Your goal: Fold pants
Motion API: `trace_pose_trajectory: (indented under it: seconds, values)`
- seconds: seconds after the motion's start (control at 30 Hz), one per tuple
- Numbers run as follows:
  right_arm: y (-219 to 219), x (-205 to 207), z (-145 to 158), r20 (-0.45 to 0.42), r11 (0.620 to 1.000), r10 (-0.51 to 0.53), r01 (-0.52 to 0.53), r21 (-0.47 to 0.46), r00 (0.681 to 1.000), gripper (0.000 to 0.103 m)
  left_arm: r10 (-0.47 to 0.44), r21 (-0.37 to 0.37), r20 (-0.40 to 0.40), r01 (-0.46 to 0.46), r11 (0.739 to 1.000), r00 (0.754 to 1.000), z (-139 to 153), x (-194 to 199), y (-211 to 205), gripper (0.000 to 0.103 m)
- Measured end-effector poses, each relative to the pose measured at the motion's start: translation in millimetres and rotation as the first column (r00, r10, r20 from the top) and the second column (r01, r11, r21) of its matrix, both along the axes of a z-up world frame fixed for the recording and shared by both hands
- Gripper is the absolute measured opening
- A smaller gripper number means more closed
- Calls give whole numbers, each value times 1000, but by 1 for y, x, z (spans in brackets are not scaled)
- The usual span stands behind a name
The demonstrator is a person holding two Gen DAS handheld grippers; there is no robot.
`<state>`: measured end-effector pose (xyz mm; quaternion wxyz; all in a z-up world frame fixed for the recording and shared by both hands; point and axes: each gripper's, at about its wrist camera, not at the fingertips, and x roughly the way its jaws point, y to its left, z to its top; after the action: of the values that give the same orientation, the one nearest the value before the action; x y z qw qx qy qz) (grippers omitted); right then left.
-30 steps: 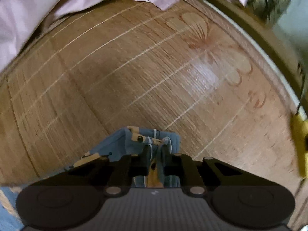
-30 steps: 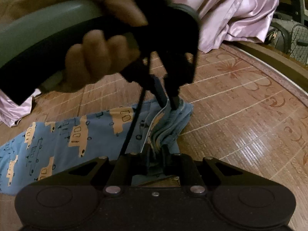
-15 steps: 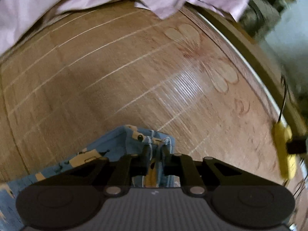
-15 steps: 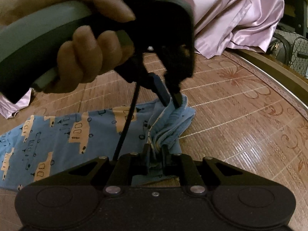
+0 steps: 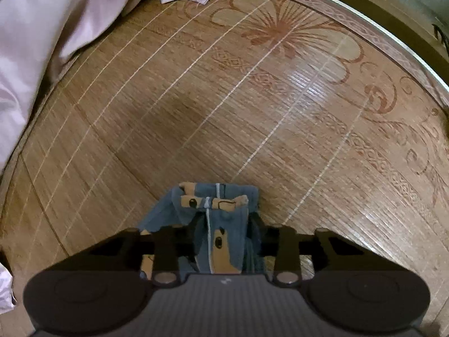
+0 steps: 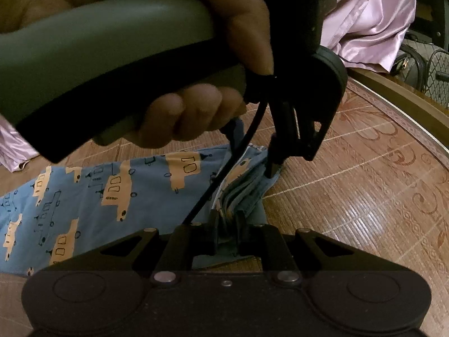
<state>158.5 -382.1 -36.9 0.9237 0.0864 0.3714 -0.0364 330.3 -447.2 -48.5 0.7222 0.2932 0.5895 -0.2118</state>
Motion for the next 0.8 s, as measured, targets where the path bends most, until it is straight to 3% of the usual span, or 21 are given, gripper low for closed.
trace_pose_trajectory:
  seconds: [0.17, 0.27, 0.37, 0.57, 0.8]
  values:
    - [2, -2, 2, 4, 1000, 0, 0, -11, 1000, 12, 31, -47, -1, -31, 998, 1000, 11, 2, 9, 21]
    - [4, -4, 4, 15, 1000, -2, 2, -21, 1000, 12, 75, -125, -31, -78, 989, 997, 16, 10, 24, 17]
    - [10, -10, 9, 42, 998, 1, 2, -56, 999, 12, 119, -243, -79, -135, 961, 990, 25, 19, 47, 16]
    - [42, -21, 22, 107, 975, 104, -80, -206, 989, 12, 199, -456, -163, -252, 854, 966, 45, 26, 107, 16]
    - [86, -37, 28, 119, 927, 275, -230, -296, 954, 12, 239, -660, -185, -301, 688, 953, 48, 6, 202, 16]
